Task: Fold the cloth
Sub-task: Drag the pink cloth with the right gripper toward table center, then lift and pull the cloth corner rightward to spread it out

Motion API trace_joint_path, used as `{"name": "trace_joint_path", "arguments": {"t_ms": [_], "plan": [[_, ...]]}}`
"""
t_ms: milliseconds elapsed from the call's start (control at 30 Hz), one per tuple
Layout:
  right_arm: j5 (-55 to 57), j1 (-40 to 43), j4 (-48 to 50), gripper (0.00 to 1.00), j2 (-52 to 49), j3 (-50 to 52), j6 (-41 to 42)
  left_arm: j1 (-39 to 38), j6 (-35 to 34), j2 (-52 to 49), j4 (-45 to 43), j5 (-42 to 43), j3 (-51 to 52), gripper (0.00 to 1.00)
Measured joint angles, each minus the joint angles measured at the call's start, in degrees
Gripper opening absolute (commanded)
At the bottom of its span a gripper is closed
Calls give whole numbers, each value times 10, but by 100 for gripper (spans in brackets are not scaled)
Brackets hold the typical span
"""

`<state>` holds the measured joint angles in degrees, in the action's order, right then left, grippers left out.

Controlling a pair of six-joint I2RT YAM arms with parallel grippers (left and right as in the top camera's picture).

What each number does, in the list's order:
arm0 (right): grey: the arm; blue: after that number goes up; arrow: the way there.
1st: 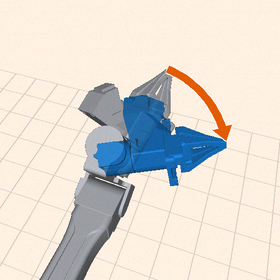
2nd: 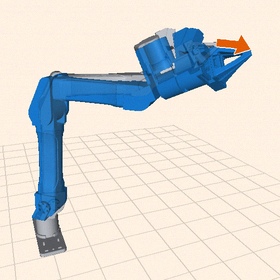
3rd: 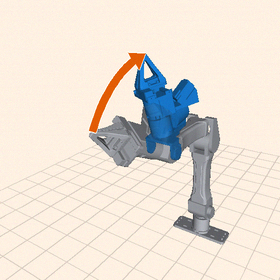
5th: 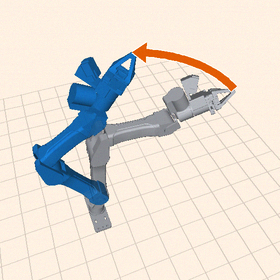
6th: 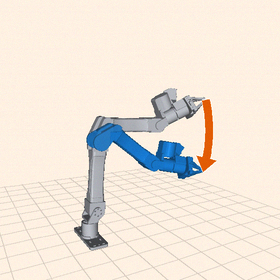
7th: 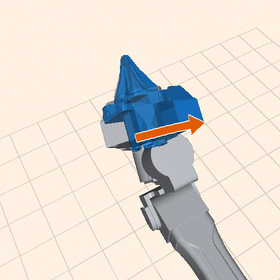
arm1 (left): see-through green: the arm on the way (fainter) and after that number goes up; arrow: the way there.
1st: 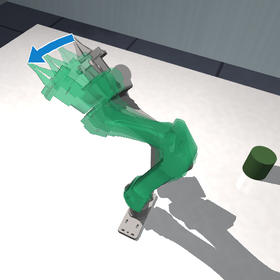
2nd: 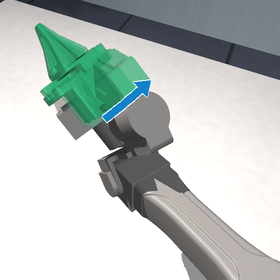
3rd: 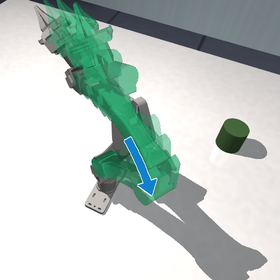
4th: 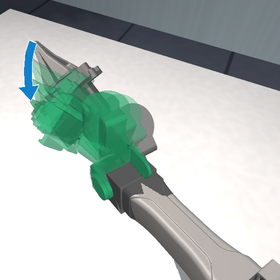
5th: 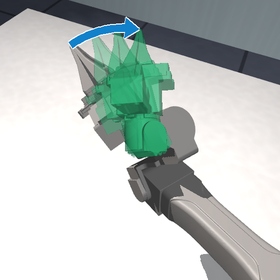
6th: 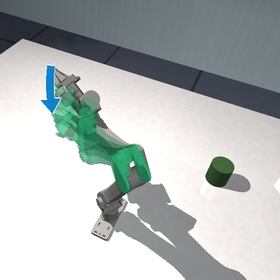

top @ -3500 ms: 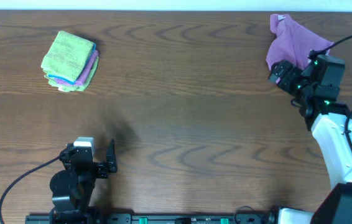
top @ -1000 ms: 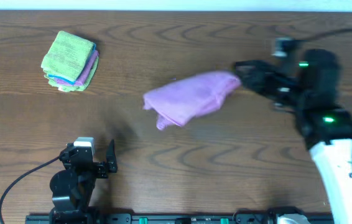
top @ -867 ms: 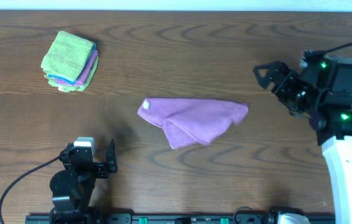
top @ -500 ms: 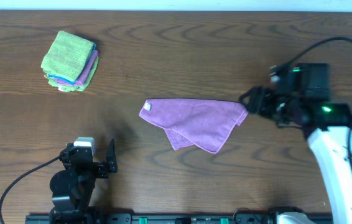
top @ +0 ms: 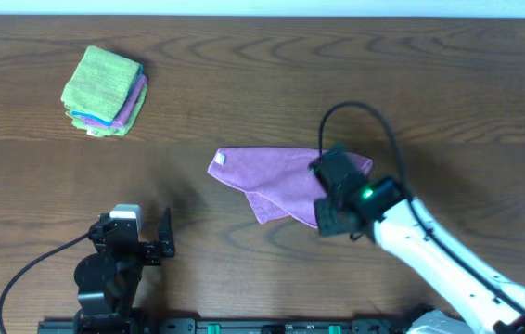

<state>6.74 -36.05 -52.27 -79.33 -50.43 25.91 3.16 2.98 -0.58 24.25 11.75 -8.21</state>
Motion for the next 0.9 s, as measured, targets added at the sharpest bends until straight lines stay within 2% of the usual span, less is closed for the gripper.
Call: {"name": "trace_joint_path", "arguments": {"t_ms": [167, 300, 500, 600, 900], "plan": [[56, -71, 32, 49, -1, 55, 39, 0, 0, 0, 0, 0, 0, 95], [83, -95, 78, 49, -1, 75, 37, 0, 0, 0, 0, 0, 0, 95], [100, -100, 156, 49, -1, 89, -26, 0, 0, 0, 0, 0, 0, 95], [103, -100, 180, 53, -1, 92, -73, 0, 0, 0, 0, 0, 0, 95], [98, -100, 188, 53, -41, 93, -158, 0, 0, 0, 0, 0, 0, 95]]}}
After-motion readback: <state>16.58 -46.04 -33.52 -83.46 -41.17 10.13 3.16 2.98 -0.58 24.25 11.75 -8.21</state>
